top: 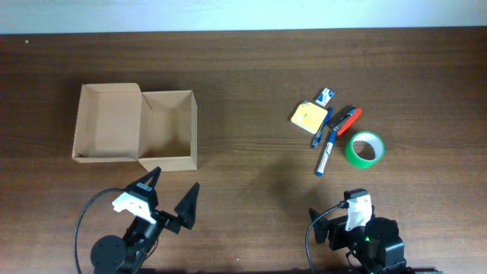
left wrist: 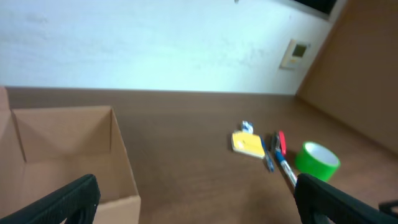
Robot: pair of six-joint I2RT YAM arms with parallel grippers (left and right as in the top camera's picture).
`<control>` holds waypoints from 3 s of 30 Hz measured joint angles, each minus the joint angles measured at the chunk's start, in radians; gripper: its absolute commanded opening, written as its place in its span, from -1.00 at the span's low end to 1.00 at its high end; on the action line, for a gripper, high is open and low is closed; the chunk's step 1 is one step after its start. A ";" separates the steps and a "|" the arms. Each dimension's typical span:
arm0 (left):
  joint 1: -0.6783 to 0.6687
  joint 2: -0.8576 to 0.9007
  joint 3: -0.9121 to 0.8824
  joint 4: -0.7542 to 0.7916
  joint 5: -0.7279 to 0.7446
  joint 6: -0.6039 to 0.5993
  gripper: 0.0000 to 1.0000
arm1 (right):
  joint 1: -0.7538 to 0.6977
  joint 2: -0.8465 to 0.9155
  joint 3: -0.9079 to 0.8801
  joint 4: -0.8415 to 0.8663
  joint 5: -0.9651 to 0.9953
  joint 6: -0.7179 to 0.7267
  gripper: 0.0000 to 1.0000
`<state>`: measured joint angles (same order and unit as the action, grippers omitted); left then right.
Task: Pack container
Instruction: 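Move the left gripper to the cardboard box's right wall and grip it, then drag the cardboard box rightward toward table center with the left gripper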
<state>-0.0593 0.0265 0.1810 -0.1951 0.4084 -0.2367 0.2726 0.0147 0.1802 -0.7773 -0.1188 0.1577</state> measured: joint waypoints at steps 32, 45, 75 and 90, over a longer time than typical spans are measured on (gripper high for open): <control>-0.126 1.225 0.792 -0.258 -0.256 0.140 0.99 | 0.000 -0.001 -0.001 0.000 0.000 0.000 0.98; -0.137 1.400 0.796 -0.209 -0.286 0.152 0.99 | 0.000 -0.001 -0.001 0.000 0.000 0.001 0.98; -0.161 1.621 0.796 -0.151 -0.294 0.159 -0.12 | 0.000 -0.001 -0.001 0.001 0.000 0.001 0.98; -0.172 1.623 0.797 -0.112 -0.335 0.154 -0.96 | 0.000 -0.001 -0.001 0.001 0.000 0.000 0.98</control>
<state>-0.2310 1.6497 0.9779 -0.3069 0.0731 -0.0826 0.2726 0.0135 0.1791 -0.7765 -0.1184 0.1577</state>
